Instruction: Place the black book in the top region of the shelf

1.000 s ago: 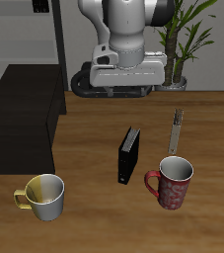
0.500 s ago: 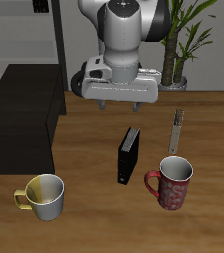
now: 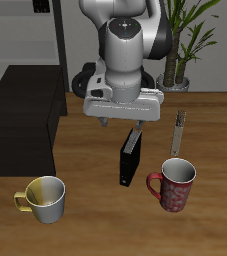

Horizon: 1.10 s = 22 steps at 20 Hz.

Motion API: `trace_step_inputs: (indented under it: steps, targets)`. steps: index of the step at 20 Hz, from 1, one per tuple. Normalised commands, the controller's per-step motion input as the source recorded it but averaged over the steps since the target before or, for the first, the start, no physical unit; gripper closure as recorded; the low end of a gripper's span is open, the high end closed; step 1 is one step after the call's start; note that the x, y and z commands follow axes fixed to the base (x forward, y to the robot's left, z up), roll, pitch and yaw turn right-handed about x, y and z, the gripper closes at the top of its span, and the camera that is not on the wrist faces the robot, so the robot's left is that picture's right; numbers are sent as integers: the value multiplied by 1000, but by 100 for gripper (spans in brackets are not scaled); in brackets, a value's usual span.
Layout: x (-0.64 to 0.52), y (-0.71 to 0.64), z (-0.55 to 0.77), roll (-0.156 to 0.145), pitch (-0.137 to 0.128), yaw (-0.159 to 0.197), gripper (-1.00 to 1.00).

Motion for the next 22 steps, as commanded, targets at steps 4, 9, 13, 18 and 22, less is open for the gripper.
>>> trace_step_inputs:
  steps: [4, 9, 13, 18, 22]
  targets:
    - [78, 196, -348, 27, -8, -3, -100]
    - [20, 131, -215, 10, -11, 16, -100]
    - [35, 22, -248, -7, 6, 12, -100]
    - [52, -20, -248, -2, 15, 4, -100]
    - [32, 7, -192, 9, 32, -3, -100]
